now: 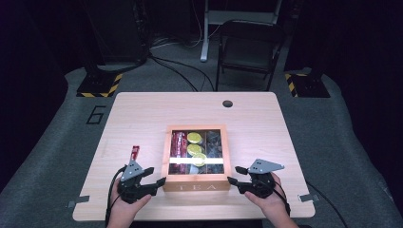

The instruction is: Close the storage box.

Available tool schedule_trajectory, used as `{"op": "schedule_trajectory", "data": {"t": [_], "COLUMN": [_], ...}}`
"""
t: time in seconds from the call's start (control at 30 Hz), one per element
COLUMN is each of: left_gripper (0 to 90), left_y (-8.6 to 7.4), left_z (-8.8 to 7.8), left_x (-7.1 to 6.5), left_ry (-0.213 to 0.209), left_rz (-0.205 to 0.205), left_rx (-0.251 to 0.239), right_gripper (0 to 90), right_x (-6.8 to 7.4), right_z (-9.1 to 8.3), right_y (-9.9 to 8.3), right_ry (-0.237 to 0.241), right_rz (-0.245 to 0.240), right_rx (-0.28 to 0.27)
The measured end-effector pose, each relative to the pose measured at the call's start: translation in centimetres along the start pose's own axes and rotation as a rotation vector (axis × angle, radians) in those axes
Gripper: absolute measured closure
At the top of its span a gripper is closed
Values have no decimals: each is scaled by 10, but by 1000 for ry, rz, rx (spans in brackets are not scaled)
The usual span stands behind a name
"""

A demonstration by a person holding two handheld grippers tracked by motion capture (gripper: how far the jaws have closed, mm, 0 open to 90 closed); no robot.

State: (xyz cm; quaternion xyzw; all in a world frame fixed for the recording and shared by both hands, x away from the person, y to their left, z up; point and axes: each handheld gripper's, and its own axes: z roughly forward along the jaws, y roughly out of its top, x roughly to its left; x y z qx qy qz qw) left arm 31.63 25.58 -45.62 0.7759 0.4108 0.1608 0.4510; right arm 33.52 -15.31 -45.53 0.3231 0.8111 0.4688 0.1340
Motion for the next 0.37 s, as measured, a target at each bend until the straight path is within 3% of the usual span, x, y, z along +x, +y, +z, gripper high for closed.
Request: {"op": "schedule_trajectory", "data": {"t": [0.13, 0.17, 0.37], "left_gripper": [364, 366, 366], "left_y": [1, 0, 1], "left_z": [-3, -4, -7], "left_x": [7, 10, 24], "left_ry": [9, 30, 65], "left_rz": [-11, -35, -69], "left_rx": [2, -18, -16], "right_gripper": [471, 470, 465], "right_x": [-7, -11, -16], "right_z": [-5, -8, -10], "right_y": [1, 1, -2], "right_ry": [-14, -25, -17], "right_rz": [15, 39, 66], "right_rx": [-26, -35, -33]}}
